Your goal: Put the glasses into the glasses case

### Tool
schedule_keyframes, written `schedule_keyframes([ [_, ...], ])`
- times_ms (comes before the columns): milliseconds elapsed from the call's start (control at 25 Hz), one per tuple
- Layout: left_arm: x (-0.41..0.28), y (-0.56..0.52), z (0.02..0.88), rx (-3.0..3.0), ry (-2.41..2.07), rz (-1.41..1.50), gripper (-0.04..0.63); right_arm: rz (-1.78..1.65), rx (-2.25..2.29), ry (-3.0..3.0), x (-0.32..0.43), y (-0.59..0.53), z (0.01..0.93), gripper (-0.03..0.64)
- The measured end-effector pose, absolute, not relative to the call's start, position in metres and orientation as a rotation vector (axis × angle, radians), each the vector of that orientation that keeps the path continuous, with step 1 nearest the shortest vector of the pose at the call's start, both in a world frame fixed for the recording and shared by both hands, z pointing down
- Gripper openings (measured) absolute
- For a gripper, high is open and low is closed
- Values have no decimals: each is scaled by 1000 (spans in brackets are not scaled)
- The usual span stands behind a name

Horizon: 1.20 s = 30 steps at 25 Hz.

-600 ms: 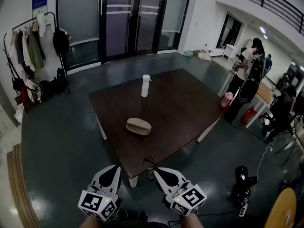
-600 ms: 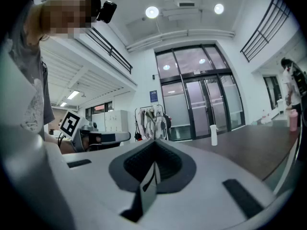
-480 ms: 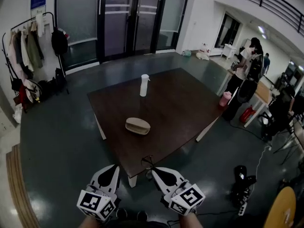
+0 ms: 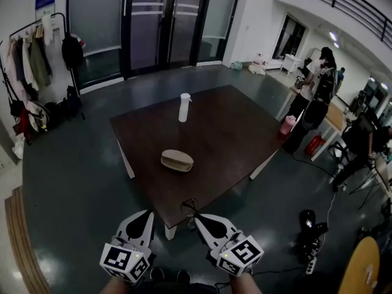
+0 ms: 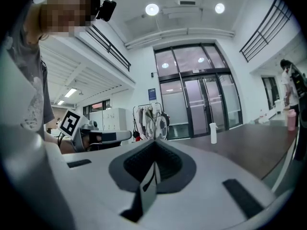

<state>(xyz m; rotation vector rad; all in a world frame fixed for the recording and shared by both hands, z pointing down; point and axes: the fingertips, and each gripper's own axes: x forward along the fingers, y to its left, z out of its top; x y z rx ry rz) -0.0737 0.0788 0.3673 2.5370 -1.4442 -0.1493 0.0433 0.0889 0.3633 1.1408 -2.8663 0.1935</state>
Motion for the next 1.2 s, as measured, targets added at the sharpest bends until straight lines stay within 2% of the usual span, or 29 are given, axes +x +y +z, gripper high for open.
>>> schedule_keyframes([
  [680,-109,62,391,2612,-1426,-56,6,139,1305,-2702,24,84,388,-12],
  [1200,-100,32,414,2613,-1373,-12,6,187,1284,-2669,30,46,416,-12],
])
